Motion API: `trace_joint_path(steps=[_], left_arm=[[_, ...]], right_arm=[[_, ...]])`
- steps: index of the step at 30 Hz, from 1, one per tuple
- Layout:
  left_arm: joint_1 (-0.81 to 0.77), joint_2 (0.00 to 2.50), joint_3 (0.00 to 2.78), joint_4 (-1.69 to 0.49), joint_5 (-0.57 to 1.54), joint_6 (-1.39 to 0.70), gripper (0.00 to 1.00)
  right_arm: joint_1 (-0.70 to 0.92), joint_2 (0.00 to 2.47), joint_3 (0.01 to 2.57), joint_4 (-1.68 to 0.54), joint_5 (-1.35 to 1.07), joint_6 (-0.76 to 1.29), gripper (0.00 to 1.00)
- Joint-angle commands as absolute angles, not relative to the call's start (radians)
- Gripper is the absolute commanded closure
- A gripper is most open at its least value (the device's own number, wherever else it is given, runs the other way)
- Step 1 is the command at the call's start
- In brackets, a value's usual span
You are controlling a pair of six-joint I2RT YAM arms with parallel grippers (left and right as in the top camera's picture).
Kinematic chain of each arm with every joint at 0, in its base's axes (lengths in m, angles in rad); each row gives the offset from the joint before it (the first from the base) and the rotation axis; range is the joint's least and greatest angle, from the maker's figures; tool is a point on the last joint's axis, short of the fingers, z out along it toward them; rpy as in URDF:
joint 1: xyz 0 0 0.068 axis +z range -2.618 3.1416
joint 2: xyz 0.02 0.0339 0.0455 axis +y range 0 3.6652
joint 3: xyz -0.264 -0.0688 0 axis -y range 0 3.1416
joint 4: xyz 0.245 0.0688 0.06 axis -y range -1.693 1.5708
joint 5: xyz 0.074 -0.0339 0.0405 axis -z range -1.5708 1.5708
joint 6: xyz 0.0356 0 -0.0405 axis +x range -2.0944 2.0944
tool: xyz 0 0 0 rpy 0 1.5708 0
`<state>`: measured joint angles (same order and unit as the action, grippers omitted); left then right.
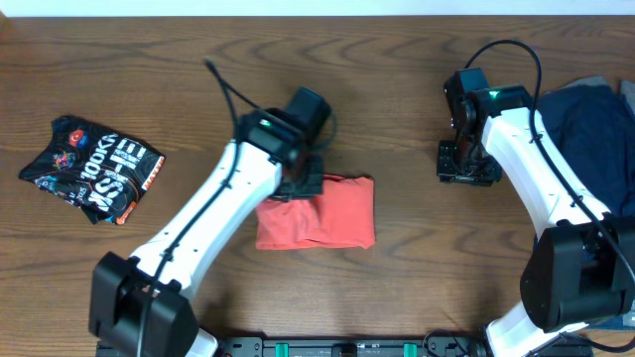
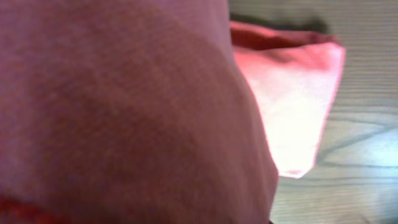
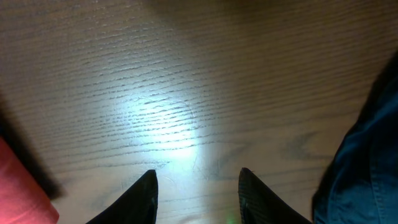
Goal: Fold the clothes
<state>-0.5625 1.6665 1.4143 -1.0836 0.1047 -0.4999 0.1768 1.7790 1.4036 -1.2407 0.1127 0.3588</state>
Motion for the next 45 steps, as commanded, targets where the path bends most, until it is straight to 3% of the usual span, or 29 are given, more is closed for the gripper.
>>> trace_joint_path(steps=[1, 12, 20, 24, 28, 33, 39, 45], left_arm=[[-0.601, 1.682, 1.429, -1.055, 0.116, -0.556, 0.79], [-0.678, 1.752, 1.429, -0.952, 0.217, -0.59, 0.73], [-0.695, 1.739, 1.43, -0.83, 0.412, -0.561, 0.54], [-0.627, 1.68, 1.43, -0.901, 0.411, -0.472, 0.53], [-0.501, 1.581, 1.43, -0.974, 0.335, -0.43, 0.53], [-0.314, 1.485, 1.429, -1.029, 0.196, -0.431, 0.53], [-0.146, 1.484, 1.425, -1.048, 0.19, -0.43, 0.52], [-0.083, 1.488, 1.413, -1.058, 0.19, -0.43, 0.52]], right_arm=[[0.171, 1.767, 1.406, -1.243, 0.123, 0.35, 0.59], [0.171, 1.767, 1.406, -1.246, 0.122, 0.336, 0.59], [0.171, 1.767, 1.406, -1.227, 0.055, 0.312, 0.57], [0.171, 1.767, 1.406, -1.192, -0.052, 0.204, 0.57], [0.172, 1.767, 1.406, -1.107, -0.392, 0.001, 0.57], [0.223, 1.767, 1.406, -0.961, -0.706, -0.035, 0.53], [0.381, 1.784, 1.406, -0.899, -0.672, -0.03, 0.51], [0.533, 1.847, 1.406, -0.86, -0.545, 0.036, 0.51]])
